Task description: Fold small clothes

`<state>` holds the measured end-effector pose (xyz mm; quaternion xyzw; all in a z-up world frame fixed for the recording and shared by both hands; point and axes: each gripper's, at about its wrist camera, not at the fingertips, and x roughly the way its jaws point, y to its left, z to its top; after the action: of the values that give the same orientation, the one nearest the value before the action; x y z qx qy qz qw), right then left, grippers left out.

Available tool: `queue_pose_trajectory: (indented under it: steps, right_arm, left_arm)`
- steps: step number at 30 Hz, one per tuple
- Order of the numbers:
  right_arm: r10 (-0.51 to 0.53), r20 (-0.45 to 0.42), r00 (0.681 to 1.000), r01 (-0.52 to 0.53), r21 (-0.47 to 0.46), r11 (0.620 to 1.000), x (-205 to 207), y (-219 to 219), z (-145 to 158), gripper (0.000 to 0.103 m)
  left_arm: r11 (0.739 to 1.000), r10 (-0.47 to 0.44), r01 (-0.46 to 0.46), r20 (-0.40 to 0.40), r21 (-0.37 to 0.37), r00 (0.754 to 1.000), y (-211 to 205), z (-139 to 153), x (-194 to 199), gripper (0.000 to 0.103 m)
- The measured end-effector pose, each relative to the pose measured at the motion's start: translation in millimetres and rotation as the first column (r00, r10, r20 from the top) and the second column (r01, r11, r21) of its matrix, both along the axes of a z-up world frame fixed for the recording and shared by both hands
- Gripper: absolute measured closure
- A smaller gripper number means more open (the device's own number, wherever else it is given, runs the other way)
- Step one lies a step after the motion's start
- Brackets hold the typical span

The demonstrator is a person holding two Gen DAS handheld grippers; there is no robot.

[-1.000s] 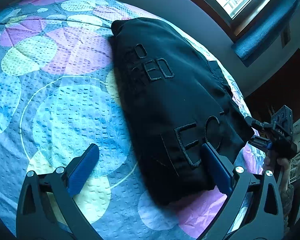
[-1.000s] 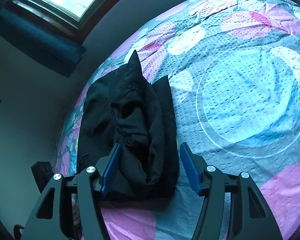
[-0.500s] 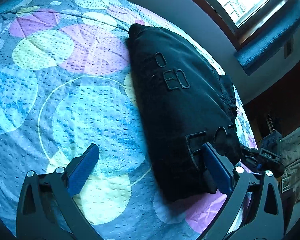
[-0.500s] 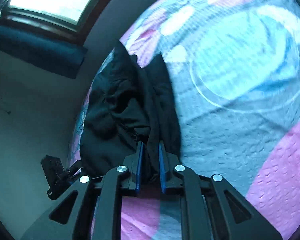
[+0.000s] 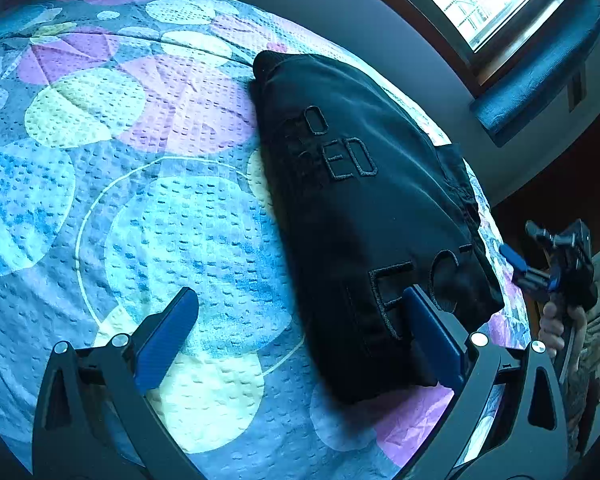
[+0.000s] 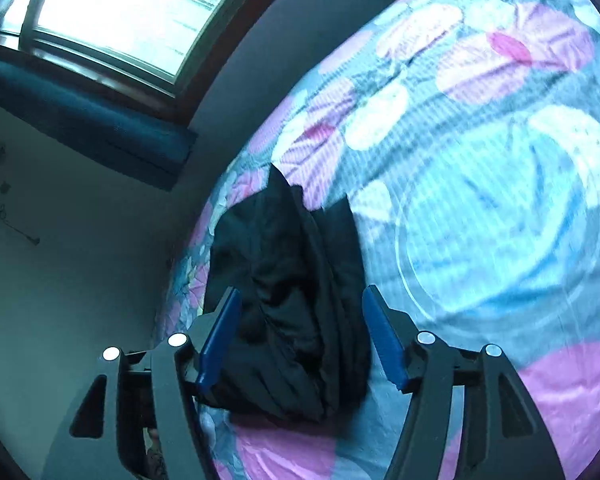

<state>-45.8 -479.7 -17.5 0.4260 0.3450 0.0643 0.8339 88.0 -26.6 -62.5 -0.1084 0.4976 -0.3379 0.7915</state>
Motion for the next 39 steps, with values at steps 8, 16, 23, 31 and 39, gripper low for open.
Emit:
queue_pose_trajectory:
  steps: [8,16,23,31,39]
  right_arm:
    - [0.112,-0.057,0.992,-0.116,-0.071,0.991,113.4,35.9,-11.2,0.054]
    - [0.053,-0.1,0.994,-0.049,0.043,0.998,102.3,11.3,-62.0,0.097]
    - [-0.023,-0.026,0.999,0.031,0.389,0.921,82.9,-16.0,-106.7,0.097]
    - [-0.096,-0.024,0.995,0.098,0.361,0.927,65.0,-29.6,-104.6,0.097]
    - [-0.169,-0.062,0.984,0.179,0.278,0.944,24.6,-50.6,-93.5,0.069]
  left_arm:
    - [1.0,-0.002,0.002,0.005,0.005,1.0,-0.3,-0.2,0.4,0.002]
    - [1.0,-0.019,0.019,0.017,0.015,1.0,-5.5,-0.9,-2.3,0.002]
    - [1.0,-0.018,0.018,0.018,0.016,1.0,-5.9,-1.0,-2.1,0.002]
    - [1.0,-0.02,0.02,0.017,0.014,1.0,-6.4,-1.1,-2.5,0.002]
    - [1.0,-0.014,0.013,0.023,0.018,1.0,-5.6,-1.5,-3.6,0.002]
